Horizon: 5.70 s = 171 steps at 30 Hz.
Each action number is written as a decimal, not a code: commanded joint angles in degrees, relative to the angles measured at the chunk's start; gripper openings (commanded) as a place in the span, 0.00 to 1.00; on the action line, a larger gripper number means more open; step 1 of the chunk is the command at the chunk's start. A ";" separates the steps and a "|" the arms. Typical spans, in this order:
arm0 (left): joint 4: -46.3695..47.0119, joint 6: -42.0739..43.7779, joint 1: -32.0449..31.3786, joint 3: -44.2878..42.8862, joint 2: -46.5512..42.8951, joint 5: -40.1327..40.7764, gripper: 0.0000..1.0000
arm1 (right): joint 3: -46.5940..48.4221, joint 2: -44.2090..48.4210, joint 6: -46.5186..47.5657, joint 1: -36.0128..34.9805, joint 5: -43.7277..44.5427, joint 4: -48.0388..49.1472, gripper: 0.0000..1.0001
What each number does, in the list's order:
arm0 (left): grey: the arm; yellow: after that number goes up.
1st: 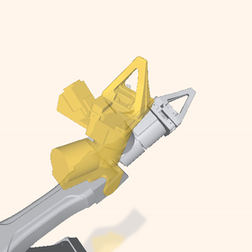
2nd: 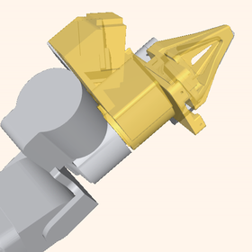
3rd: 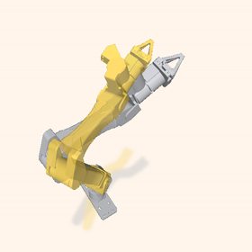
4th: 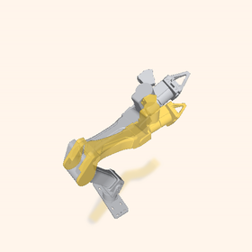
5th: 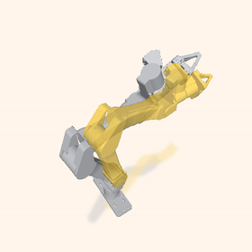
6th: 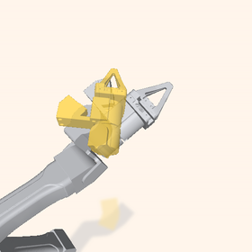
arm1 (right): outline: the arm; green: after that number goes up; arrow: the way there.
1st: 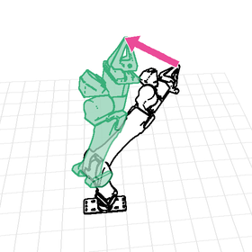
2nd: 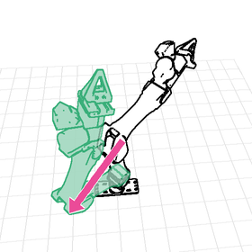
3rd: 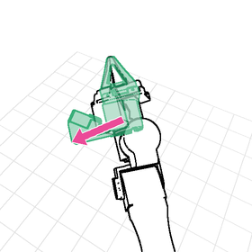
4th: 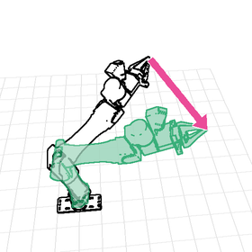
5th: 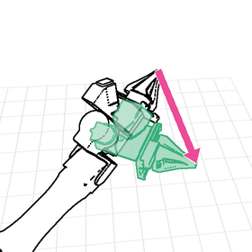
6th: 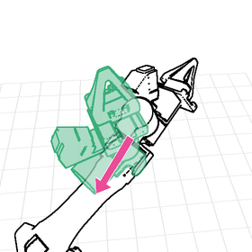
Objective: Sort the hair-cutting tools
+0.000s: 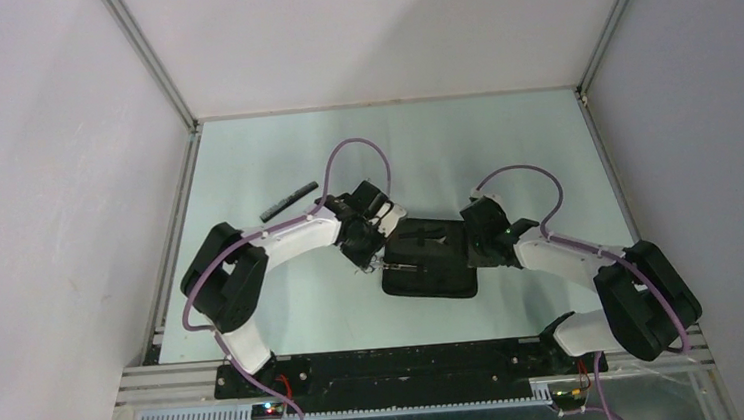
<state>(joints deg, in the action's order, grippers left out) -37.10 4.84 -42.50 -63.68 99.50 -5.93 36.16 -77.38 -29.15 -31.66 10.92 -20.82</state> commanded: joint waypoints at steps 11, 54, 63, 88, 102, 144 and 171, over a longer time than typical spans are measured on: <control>-1.57 2.40 -4.38 -5.97 2.65 -0.69 0.00 | -0.65 -3.49 3.40 -3.42 -3.94 5.98 0.03; 6.55 -22.77 -15.74 -13.01 8.75 2.41 0.00 | -9.50 2.32 -17.13 -11.64 -5.66 18.57 0.00; 3.93 -23.61 -15.24 -9.07 6.19 13.38 0.01 | -10.71 3.71 -17.73 -10.61 -2.71 16.29 0.00; 8.41 -29.19 -7.25 0.10 -10.82 18.80 0.63 | -9.48 11.37 -16.59 -8.55 4.78 9.18 0.20; 2.59 -18.18 12.81 -12.31 0.60 15.49 0.66 | -5.48 24.61 -4.28 -5.21 11.22 2.93 0.79; 3.95 -41.82 14.27 17.47 -13.71 9.22 0.00 | -2.13 24.72 1.60 -5.35 -0.08 -0.29 0.70; 0.56 -55.31 7.13 18.39 -34.24 19.27 0.66 | 3.97 3.37 10.59 -23.84 -6.09 3.30 0.63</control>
<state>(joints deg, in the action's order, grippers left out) -32.71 -55.59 -39.11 -41.19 70.98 9.41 34.98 -68.62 -21.67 -52.95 2.17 -18.76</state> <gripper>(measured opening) 0.621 0.619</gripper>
